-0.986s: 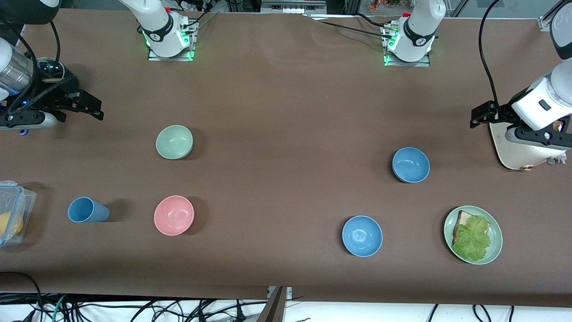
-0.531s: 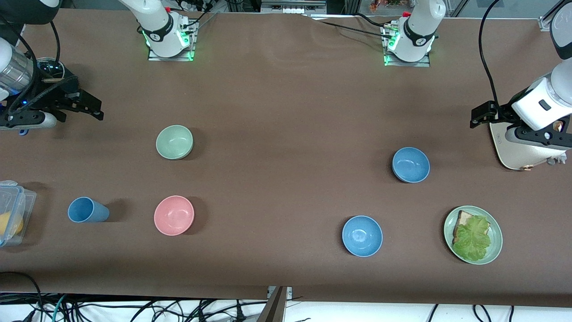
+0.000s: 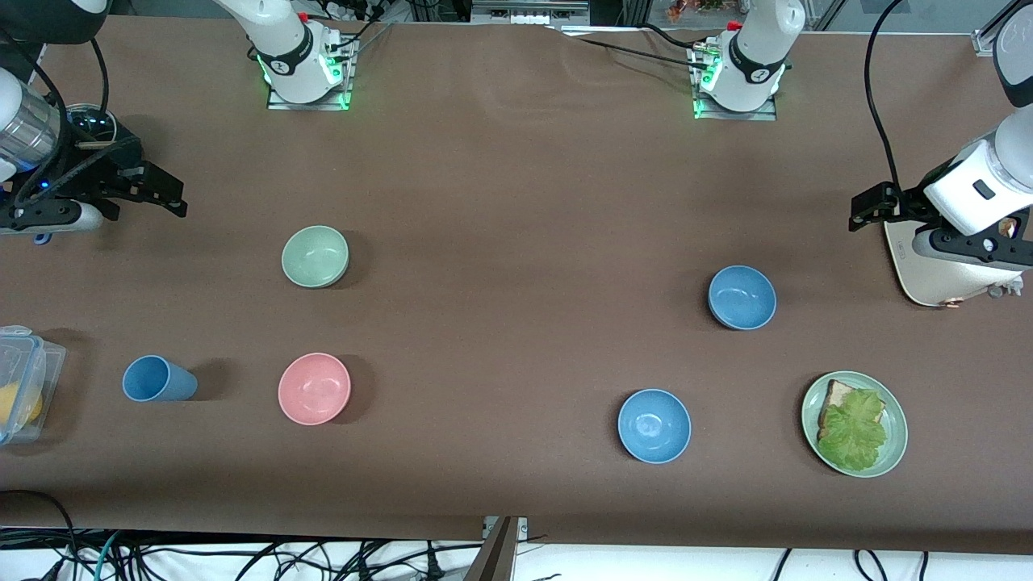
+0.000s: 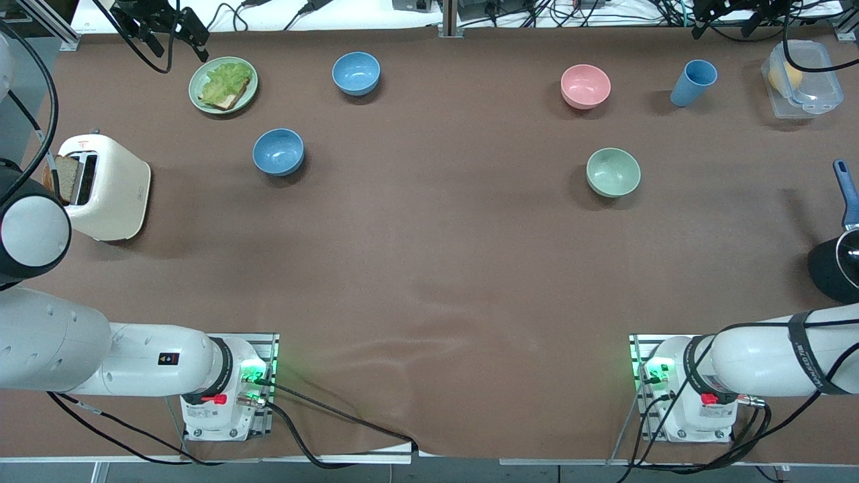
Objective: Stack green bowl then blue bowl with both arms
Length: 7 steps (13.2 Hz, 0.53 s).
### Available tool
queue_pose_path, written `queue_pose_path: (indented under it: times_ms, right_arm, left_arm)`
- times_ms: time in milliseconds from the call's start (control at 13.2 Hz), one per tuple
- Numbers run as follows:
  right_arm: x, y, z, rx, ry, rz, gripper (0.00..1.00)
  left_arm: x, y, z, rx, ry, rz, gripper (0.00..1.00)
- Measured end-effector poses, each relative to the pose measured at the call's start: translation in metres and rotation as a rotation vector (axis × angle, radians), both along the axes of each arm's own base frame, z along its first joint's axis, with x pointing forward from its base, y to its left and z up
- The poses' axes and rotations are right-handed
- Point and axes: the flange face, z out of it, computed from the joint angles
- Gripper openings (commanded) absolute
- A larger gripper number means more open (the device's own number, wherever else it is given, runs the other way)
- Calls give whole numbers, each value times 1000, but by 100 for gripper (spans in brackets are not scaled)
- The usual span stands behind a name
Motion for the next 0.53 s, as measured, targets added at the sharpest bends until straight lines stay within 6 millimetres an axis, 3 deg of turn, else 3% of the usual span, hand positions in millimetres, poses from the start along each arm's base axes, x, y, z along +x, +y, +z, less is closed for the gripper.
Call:
queue_pose_path:
  times_ms: [531]
  right_arm:
    - [5,2,-12,-2,17,4,100]
  left_arm:
    - [0,0,0,0,0,0,100]
